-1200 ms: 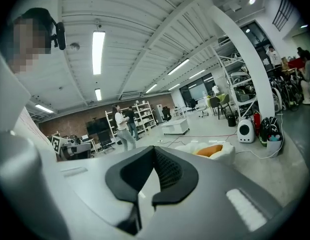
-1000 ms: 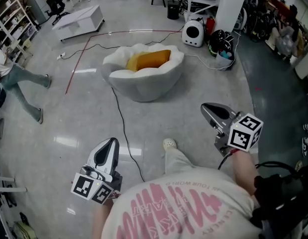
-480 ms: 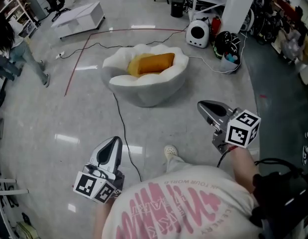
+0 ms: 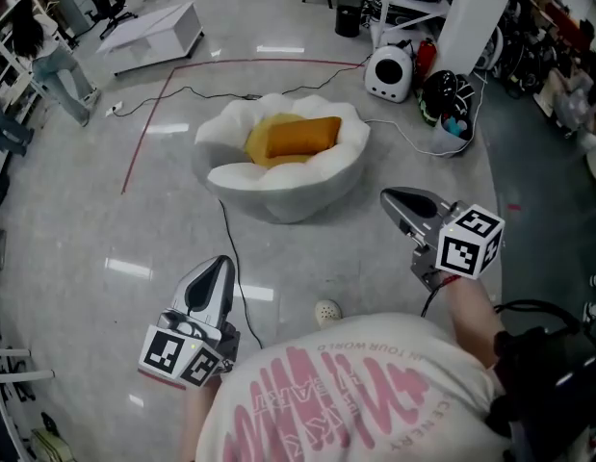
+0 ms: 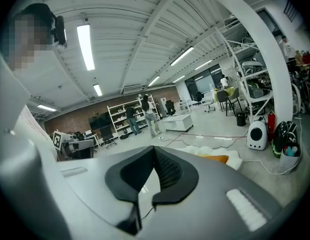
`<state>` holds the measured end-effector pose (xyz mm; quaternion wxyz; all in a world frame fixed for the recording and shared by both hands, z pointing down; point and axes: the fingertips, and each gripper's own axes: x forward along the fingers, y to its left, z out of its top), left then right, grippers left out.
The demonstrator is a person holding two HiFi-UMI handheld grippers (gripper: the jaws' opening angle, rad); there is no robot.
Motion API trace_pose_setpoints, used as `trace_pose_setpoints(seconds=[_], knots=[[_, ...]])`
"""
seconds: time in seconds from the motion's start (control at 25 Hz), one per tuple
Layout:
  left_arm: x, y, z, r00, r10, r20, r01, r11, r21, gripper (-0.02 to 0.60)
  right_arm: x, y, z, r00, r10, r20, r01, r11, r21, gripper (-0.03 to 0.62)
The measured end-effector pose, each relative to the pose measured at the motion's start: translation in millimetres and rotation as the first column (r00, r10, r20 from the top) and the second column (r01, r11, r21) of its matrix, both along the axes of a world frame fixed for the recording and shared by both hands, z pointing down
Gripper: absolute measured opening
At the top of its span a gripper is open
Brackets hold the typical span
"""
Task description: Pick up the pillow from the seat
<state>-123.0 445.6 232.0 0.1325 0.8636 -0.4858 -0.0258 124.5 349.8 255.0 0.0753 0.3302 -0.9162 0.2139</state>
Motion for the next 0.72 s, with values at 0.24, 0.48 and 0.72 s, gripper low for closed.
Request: trace_pose_setpoints(seconds=[0.24, 0.48, 0.72], knots=[[7, -44, -3, 1.000, -0.018, 0.000, 0.018, 0.999, 0.031, 0.015, 3, -48, -5, 1.000, -0.022, 0.004, 0.022, 0.999, 0.033, 0.006], [15, -74, -5, 0.999, -0.017, 0.031, 0.015, 0.999, 0.050, 0.015, 6, -79, -7, 0.999, -0.034, -0.001, 0.034, 0.997, 0.062, 0.006], [5, -89, -5, 1.000, -0.027, 0.009, 0.027, 0.998, 0.052, 0.015, 4, -95, -12, 1.000, -0.021, 0.003, 0.020, 0.995, 0.094, 0.006]])
